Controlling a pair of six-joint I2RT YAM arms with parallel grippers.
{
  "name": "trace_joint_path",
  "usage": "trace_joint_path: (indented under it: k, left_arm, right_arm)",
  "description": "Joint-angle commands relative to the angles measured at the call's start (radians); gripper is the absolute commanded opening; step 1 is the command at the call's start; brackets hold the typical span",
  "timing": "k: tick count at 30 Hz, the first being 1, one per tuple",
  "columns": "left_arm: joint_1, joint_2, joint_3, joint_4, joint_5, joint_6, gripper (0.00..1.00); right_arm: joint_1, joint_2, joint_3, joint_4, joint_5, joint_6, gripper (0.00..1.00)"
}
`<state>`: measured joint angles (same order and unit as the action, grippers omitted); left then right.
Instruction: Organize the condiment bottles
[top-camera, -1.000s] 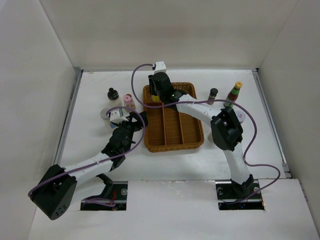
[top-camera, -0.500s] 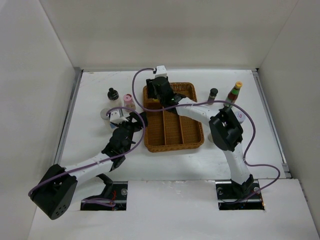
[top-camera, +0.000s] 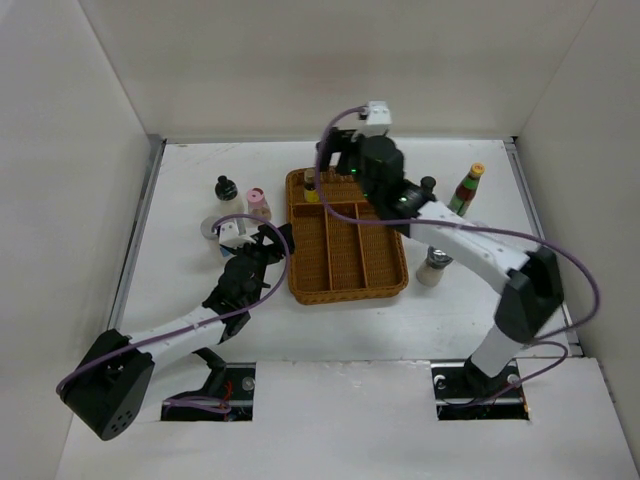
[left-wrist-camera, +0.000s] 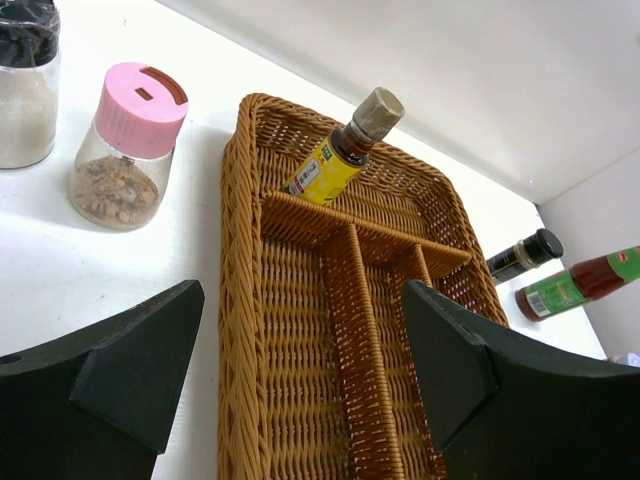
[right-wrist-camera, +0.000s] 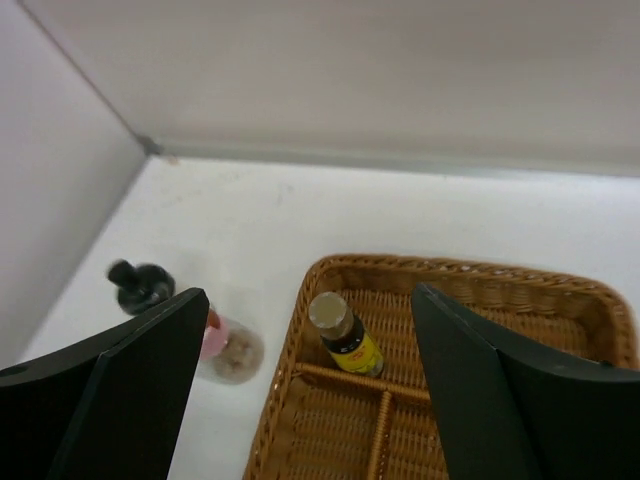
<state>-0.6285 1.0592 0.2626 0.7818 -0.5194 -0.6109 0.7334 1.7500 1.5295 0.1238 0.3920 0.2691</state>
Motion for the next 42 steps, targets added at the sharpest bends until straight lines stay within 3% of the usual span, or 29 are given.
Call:
trace_joint_path:
  k: [1, 6, 12, 25, 29, 36, 39, 42]
  left_arm:
    - [0.006, -0.033, -0.005, 0.047, 0.001, -0.01, 0.8]
    - [-0.001, 0.002, 0.003, 0.056, 0.001, -0.012, 0.8]
    - [-0.01, 0.013, 0.009, 0.057, 0.012, -0.013, 0.8]
    - [-0.007, 0.031, 0.012, 0.057, 0.012, -0.015, 0.8]
    - [-0.006, 0.041, 0.013, 0.057, 0.012, -0.015, 0.8]
    - [-0.001, 0.053, 0.015, 0.062, 0.012, -0.015, 0.8]
    - [-0.001, 0.059, 0.017, 0.062, 0.012, -0.015, 0.8]
    - [-0.004, 0.058, 0.017, 0.062, 0.012, -0.015, 0.8]
  right_arm:
    - [-0.091, -0.197, -0.157, 0.091, 0.034, 0.021, 0.86]
    - [-0.346, -0.389, -0.351, -0.004, 0.227, 0.018, 0.85]
    - [-0.554, -0.314, -0.359, -0.121, 0.277, -0.004, 0.85]
    - [-0.636, -0.149, -0.308, -0.093, 0.225, -0.03, 0.83]
    - [-0.647, -0.112, -0.304, -0.075, 0.203, -0.031, 0.72]
    - [-0.645, -0.122, -0.311, 0.014, 0.232, -0.088, 0.36]
    - [-0.627, -0.145, -0.324, 0.112, 0.307, -0.155, 0.27]
    - [-0.61, -0.185, -0.333, 0.168, 0.341, -0.205, 0.24]
